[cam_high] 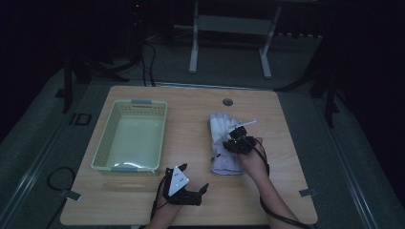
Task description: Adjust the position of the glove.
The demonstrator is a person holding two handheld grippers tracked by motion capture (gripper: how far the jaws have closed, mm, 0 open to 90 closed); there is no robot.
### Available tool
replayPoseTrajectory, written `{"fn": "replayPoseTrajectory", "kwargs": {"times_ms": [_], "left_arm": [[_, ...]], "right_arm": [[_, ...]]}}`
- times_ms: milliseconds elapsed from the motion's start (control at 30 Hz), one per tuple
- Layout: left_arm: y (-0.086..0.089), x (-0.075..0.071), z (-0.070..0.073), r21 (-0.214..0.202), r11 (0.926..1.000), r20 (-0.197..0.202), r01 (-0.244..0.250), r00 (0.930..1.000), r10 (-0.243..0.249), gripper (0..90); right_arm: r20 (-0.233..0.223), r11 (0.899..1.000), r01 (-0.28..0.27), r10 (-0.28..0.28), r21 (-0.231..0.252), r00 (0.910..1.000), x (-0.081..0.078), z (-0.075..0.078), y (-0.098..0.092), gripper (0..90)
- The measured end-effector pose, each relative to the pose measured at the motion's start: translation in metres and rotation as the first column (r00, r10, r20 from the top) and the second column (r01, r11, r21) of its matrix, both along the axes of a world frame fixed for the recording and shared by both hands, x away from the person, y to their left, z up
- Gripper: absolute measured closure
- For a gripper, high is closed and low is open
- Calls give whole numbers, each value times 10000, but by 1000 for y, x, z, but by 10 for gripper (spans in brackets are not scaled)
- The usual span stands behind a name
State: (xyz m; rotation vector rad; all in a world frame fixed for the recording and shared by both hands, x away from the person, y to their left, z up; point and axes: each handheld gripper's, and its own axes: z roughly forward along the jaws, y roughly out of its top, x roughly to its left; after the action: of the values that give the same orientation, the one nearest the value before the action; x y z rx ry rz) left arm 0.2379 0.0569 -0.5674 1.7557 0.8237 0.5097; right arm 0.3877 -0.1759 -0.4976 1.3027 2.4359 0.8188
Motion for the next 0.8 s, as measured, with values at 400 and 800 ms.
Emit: {"fn": "replayPoseTrajectory", "kwargs": {"times_ms": [400, 800], "left_arm": [[0, 1, 0, -22, 10000, -89, 54, 9999, -54, 0], [0, 2, 0, 1, 9999, -257, -164, 9995, 164, 0]], "right_arm": [[227, 9999, 71, -74, 140, 9997, -4, 2, -20, 648], [1084, 9684, -1113, 888, 2232, 9901, -11, 28, -53, 147]]}}
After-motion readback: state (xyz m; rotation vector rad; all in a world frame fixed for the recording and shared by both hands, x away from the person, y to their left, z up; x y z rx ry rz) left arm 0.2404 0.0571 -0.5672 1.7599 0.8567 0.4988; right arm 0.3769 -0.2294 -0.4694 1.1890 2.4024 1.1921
